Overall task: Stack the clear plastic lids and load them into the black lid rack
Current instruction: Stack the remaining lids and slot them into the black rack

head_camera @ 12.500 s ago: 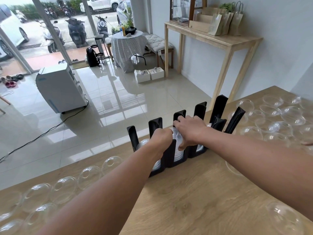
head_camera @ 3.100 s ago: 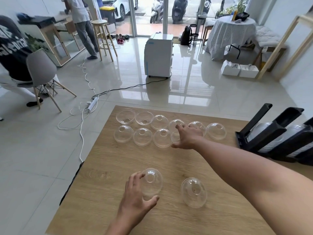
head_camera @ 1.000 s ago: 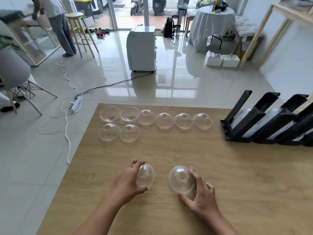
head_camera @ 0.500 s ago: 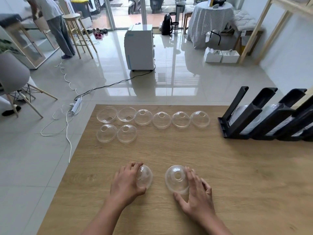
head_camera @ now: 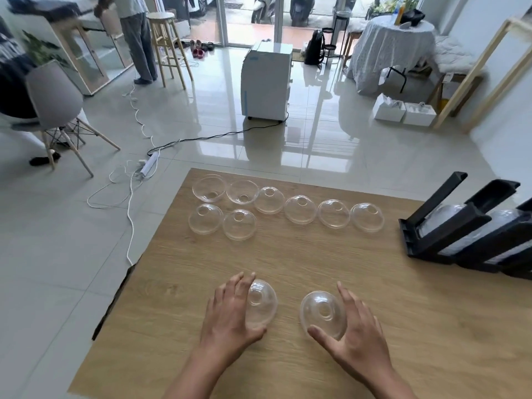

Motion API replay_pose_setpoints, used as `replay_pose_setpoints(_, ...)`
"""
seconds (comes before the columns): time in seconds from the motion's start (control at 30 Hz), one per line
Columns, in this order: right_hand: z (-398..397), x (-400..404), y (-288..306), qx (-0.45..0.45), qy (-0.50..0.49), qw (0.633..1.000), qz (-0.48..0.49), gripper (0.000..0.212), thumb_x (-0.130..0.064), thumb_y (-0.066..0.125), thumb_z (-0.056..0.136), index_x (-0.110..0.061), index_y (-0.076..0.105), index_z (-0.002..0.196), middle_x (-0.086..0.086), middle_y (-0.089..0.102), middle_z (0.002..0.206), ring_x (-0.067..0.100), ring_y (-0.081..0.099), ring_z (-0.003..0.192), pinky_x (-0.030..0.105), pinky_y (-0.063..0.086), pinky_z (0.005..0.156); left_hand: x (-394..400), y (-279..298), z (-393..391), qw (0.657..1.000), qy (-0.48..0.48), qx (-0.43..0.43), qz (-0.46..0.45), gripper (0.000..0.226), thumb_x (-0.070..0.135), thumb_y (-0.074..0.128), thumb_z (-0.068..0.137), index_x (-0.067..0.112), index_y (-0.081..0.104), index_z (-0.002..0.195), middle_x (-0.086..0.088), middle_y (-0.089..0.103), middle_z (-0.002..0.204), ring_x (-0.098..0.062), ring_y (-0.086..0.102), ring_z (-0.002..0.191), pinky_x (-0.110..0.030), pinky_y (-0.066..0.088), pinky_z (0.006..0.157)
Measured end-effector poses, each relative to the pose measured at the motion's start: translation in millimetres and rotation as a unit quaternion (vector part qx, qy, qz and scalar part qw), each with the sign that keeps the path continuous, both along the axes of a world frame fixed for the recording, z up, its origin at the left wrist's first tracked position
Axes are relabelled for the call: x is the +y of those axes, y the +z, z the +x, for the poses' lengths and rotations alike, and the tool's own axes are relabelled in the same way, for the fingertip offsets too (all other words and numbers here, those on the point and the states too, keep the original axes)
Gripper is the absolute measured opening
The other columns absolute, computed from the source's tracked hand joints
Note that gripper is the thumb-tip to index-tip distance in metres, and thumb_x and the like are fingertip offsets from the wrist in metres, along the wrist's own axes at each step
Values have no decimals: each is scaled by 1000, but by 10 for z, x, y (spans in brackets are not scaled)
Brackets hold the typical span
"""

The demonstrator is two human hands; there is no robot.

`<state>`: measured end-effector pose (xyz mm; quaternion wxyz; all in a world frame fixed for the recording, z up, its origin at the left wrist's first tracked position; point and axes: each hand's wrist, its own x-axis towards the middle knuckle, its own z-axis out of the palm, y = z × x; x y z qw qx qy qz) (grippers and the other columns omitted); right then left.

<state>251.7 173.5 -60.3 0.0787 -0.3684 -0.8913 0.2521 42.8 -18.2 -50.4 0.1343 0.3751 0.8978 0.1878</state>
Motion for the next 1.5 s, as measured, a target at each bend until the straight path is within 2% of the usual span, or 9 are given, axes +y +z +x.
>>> replay_pose_setpoints(0.27, -103, -103, -117, 28, 28, 999, -37, 92, -57, 80, 72, -7, 55, 145, 7, 62, 142, 24, 58, 131, 38, 44, 109, -190, -68, -64, 1000, 5, -5, 22, 106, 66, 69, 71, 40, 17, 159, 16, 18, 163, -13, 27, 144, -32, 31, 117)
replay_pose_setpoints(0.5, -112, -166, -180, 26, 68, 993, -89, 94, -52, 68, 90, -10, 20, 160, -4, 24, 164, 15, 22, 154, 19, 13, 123, -84, -136, -84, 998, -45, -10, 30, 102, 61, 71, 76, 36, 18, 159, 17, 21, 164, -9, 27, 146, -28, 27, 119)
replay_pose_setpoints(0.8, -129, -175, -286, -14, 105, 990, -93, 86, -60, 37, 100, -19, -13, 155, -1, -12, 167, 17, -7, 158, 17, -7, 122, -48, -244, -109, 995, -64, -47, 61, 98, 47, 88, 68, 24, 40, 149, 11, 50, 147, -16, 59, 125, -42, 52, 102)
replay_pose_setpoints(0.93, -140, -203, -311, -22, 113, 992, -52, 94, -74, 14, 93, -7, -1, 158, 11, -4, 167, 30, 1, 158, 25, -7, 125, -30, -237, -162, 995, -64, -65, 50, 100, 49, 89, 67, 25, 39, 150, 12, 52, 145, -17, 60, 121, -30, 52, 93)
replay_pose_setpoints(1.1, -138, -271, -300, -31, 96, 995, -9, 82, -63, 17, 105, 3, 20, 153, 26, 43, 155, 39, 44, 142, 41, 3, 123, -23, -228, -175, 992, -75, -86, 59, 100, 43, 91, 69, 24, 38, 151, 12, 48, 149, -12, 54, 129, -29, 49, 102)
replay_pose_setpoints(1.3, -141, -235, -291, -95, 102, 989, 44, 82, -61, 17, 104, 5, 33, 150, 20, 51, 152, 31, 54, 137, 46, 12, 118, -2, -175, -168, 989, -67, -111, 67, 98, 39, 93, 67, 29, 39, 148, 23, 44, 140, -6, 52, 125, -20, 43, 97)
replay_pose_setpoints(1.37, -155, -210, -291, -114, 112, 986, 49, 90, -65, 15, 102, 5, 22, 158, 15, 32, 164, 26, 34, 151, 47, 6, 121, 7, -158, -169, 989, -63, -121, 64, 98, 38, 94, 67, 33, 38, 147, 24, 44, 137, -4, 51, 124, -14, 38, 98)
replay_pose_setpoints(1.43, -141, -192, -345, -113, 120, 986, 30, 92, -71, 5, 98, -5, -9, 162, 4, -4, 171, 17, -4, 158, 45, -13, 124, 8, -129, -171, 988, -56, -130, 60, 99, 37, 95, 65, 37, 36, 145, 24, 46, 136, -4, 51, 124, -13, 37, 98)
replay_pose_setpoints(1.5, -105, -182, -363, -96, 120, 988, 10, 92, -73, 3, 97, -10, -15, 161, 1, -10, 171, 15, -9, 158, 45, -14, 125, 16, -94, -177, 988, -51, -135, 54, 102, 38, 96, 63, 40, 35, 145, 22, 49, 136, -4, 52, 124, -18, 40, 99)
